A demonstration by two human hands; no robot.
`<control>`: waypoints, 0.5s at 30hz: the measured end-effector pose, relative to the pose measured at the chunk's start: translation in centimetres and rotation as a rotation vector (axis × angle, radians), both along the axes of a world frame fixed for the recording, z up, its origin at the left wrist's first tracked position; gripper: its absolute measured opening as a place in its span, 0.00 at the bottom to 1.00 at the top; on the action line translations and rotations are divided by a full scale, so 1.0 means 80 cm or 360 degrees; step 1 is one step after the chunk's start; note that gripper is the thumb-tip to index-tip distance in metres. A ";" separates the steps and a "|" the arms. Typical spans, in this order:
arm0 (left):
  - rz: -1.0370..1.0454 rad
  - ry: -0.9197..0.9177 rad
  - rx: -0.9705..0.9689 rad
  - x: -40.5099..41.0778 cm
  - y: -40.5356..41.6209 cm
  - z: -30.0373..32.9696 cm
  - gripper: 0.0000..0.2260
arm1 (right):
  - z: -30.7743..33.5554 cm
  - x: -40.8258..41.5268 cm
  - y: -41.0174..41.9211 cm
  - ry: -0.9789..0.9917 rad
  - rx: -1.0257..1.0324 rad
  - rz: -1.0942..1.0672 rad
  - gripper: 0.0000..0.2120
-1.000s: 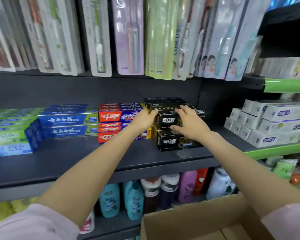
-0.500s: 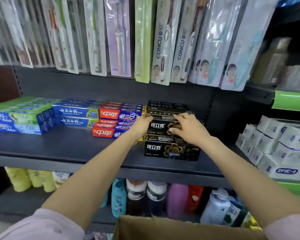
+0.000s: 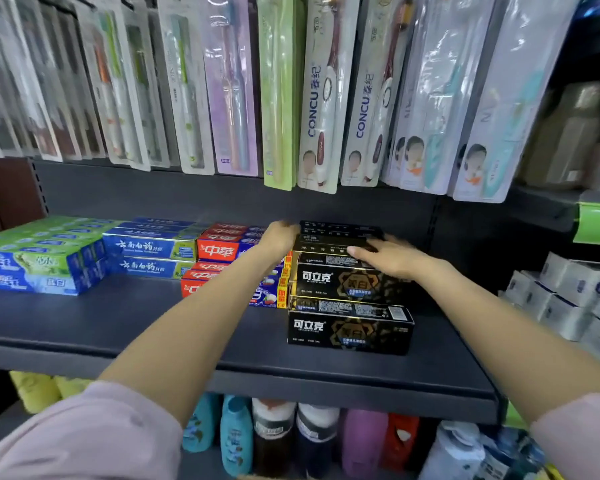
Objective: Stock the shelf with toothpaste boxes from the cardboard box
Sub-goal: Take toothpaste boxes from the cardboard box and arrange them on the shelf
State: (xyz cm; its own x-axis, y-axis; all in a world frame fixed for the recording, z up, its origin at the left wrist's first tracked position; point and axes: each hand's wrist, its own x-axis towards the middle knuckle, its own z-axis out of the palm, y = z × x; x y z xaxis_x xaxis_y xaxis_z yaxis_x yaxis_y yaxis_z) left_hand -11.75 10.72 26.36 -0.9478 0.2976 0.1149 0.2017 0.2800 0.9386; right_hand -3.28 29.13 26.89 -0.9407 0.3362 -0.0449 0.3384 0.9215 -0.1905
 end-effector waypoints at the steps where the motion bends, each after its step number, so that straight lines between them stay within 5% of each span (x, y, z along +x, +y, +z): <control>1: -0.0053 -0.0047 -0.0045 -0.007 0.005 0.000 0.17 | 0.000 -0.003 -0.004 -0.0025 -0.0006 0.0004 0.43; 15: -0.0145 -0.0180 -0.0149 -0.052 0.032 -0.012 0.16 | -0.001 -0.021 -0.002 -0.0004 0.0023 0.0089 0.40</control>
